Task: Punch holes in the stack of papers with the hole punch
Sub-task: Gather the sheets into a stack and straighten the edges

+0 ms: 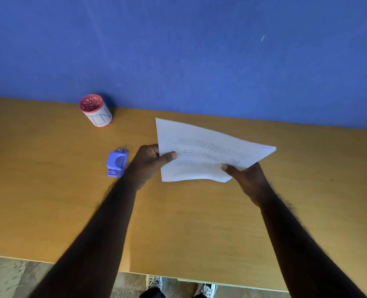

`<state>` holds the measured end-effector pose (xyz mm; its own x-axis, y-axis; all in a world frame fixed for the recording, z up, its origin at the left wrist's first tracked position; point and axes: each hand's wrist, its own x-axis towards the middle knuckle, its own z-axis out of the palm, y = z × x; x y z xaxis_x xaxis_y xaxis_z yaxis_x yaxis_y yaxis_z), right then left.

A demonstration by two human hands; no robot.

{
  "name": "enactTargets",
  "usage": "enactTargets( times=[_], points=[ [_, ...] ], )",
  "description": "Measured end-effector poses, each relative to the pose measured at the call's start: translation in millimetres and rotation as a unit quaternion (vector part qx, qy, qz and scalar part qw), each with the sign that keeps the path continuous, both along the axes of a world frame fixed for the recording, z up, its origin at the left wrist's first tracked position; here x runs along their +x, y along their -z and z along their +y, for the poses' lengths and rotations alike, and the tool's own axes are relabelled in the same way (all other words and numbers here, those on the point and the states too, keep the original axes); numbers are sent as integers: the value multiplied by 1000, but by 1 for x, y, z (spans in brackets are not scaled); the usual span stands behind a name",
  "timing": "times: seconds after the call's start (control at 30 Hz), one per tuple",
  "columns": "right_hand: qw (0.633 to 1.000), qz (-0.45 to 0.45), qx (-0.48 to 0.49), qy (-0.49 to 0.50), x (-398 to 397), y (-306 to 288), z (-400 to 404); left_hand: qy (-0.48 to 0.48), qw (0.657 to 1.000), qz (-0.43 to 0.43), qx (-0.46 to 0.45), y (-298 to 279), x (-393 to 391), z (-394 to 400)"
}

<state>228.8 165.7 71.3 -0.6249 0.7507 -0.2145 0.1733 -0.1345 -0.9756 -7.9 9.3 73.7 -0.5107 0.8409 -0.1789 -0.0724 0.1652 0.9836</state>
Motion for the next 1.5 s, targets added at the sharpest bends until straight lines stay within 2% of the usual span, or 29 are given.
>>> enactTargets(
  times=[0.17,0.43,0.7,0.8,0.87,0.93,1.0,1.07,1.13,1.2,1.4,1.5],
  points=[
    [999,-43,-18,10,2,12,-7,16,999,20,-34,14,6,-7],
    [1000,4,24,12,-1,1,0,-4,999,42,-1,8,4,-3],
    [997,-65,19,22,-3,15,1,-7,999,26,-25,15,6,-5],
    [990,-111,60,63,-4,18,0,-57,998,-18,-11,16,10,-4],
    [979,-161,12,128,-3,24,-4,-122,989,-86,4,19,15,-5],
    [967,-180,-100,152,0,30,-13,-185,967,-172,27,23,21,-5],
    [955,-154,-226,113,4,36,-22,-234,940,-246,43,25,30,-4],
    [954,-91,-283,45,6,39,-28,-253,923,-288,43,27,42,-1],
    [962,-28,-269,32,6,44,-28,-242,919,-309,31,32,51,-1],
    [970,-5,-237,56,5,43,-26,-229,917,-325,18,36,52,-4],
    [985,-50,-146,70,18,31,-4,-228,922,-313,-10,36,10,-17],
    [990,-67,-106,59,23,22,8,-212,939,-264,-50,32,-19,-25]
  ],
)
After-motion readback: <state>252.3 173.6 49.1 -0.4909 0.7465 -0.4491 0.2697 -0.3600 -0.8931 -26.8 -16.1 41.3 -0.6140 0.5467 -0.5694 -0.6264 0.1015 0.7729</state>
